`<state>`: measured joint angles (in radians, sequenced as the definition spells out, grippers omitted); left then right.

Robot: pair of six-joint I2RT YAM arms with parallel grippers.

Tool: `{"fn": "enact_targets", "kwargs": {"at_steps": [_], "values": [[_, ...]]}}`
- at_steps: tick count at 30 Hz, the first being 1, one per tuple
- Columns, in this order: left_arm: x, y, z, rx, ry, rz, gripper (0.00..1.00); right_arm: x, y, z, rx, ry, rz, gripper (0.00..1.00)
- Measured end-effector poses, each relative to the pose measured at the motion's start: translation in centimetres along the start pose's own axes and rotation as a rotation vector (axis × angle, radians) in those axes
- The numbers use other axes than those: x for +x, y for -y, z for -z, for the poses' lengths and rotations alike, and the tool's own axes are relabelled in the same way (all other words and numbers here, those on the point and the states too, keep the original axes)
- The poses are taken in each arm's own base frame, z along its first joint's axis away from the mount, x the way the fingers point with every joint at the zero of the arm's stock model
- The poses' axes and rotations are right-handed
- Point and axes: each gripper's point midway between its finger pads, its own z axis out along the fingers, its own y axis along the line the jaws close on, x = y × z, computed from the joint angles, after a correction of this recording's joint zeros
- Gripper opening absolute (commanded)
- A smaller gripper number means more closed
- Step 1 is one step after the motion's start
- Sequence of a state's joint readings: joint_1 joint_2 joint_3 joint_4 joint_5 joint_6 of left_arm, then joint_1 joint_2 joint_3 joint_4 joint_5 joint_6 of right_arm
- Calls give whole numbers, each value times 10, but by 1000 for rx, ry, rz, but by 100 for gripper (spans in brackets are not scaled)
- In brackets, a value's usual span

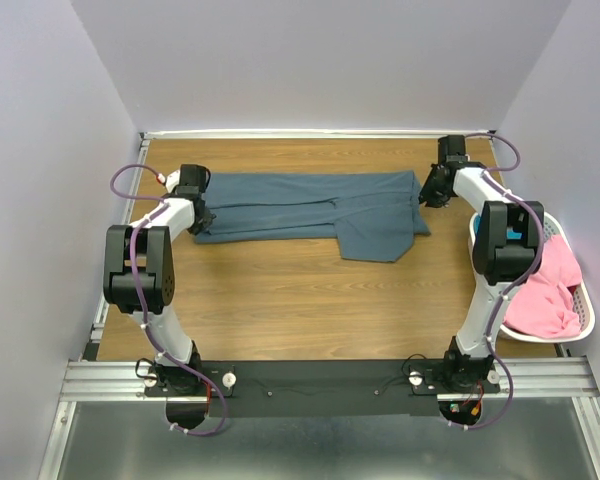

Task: Fold and stack the t-shirts
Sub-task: Fold the tshirt

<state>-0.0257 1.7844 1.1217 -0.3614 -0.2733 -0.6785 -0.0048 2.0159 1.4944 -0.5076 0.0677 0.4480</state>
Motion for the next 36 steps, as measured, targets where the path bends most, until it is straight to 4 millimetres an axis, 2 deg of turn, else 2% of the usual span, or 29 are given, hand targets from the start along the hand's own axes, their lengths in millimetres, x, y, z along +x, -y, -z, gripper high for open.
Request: {"fn": "enact_targets", "kwargs": {"at_steps": [2,3,5,8,11,14,16,19,21,24,29,33,35,36], "values": [[-2,-3,0,-7,6,4,53,-1,2,0,5,11,10,45],[-3,-3,1,-8,7,6,65,-1,4,0,8,11,11,48],[-11,-4,9,0,30,10,80,2,7,4,16,11,18,52],[-29,1,29,34,89,29,86,6,8,23,4,29,30,55],[-52,6,59,87,167,46,88,10,-3,52,-40,73,48,55],[-70,9,90,142,246,60,88,32,-17,76,-99,79,77,55],[-71,5,106,164,280,57,88,56,-22,85,-128,53,98,55],[-56,-8,119,177,300,38,88,102,-15,81,-147,-40,105,55],[-40,-18,119,168,294,19,88,126,-7,75,-143,-98,93,55],[-19,-33,113,148,274,-6,88,151,0,70,-141,-160,76,55],[2,-46,104,121,244,-40,88,162,-3,63,-167,-189,50,55],[3,-47,102,113,250,-50,88,158,-13,58,-208,-177,29,52],[1,-46,103,116,260,-49,87,156,-18,56,-229,-172,19,35],[0,-46,102,117,261,-50,86,155,-20,55,-236,-172,14,20]]}}
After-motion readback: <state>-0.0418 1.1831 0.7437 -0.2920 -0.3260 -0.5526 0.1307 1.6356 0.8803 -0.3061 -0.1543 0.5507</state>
